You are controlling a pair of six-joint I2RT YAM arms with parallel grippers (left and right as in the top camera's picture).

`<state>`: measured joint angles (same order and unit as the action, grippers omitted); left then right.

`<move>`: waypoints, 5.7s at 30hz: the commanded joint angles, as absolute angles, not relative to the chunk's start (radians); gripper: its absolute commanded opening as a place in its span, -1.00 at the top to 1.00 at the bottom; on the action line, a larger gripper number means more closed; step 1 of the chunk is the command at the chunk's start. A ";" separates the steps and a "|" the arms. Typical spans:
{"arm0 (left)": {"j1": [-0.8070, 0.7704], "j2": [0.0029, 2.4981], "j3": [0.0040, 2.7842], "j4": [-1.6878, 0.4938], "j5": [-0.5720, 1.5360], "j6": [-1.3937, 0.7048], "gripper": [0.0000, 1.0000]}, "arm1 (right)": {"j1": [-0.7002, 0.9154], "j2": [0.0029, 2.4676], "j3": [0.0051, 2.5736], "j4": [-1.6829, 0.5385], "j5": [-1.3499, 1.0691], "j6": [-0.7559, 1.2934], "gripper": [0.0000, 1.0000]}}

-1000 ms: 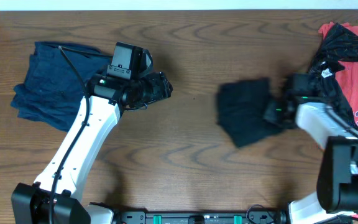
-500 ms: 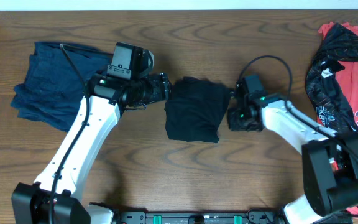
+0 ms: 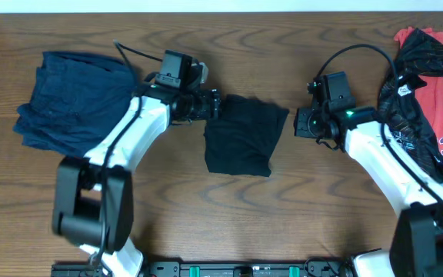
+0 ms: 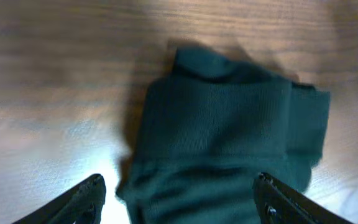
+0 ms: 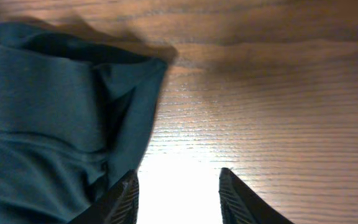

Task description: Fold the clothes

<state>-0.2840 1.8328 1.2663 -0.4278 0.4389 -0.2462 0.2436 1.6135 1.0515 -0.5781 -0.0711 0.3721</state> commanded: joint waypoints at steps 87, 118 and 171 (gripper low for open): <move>-0.402 1.957 1.274 -0.028 0.590 -0.270 0.20 | 0.270 1.756 1.060 -0.411 -0.237 0.488 0.07; -0.418 1.956 1.274 -0.493 0.523 -0.266 0.04 | 0.261 1.680 1.060 -0.487 -0.202 0.497 0.97; -0.507 1.952 1.272 -0.151 0.521 -0.263 -0.78 | 0.230 1.704 0.858 -0.455 0.448 0.266 0.65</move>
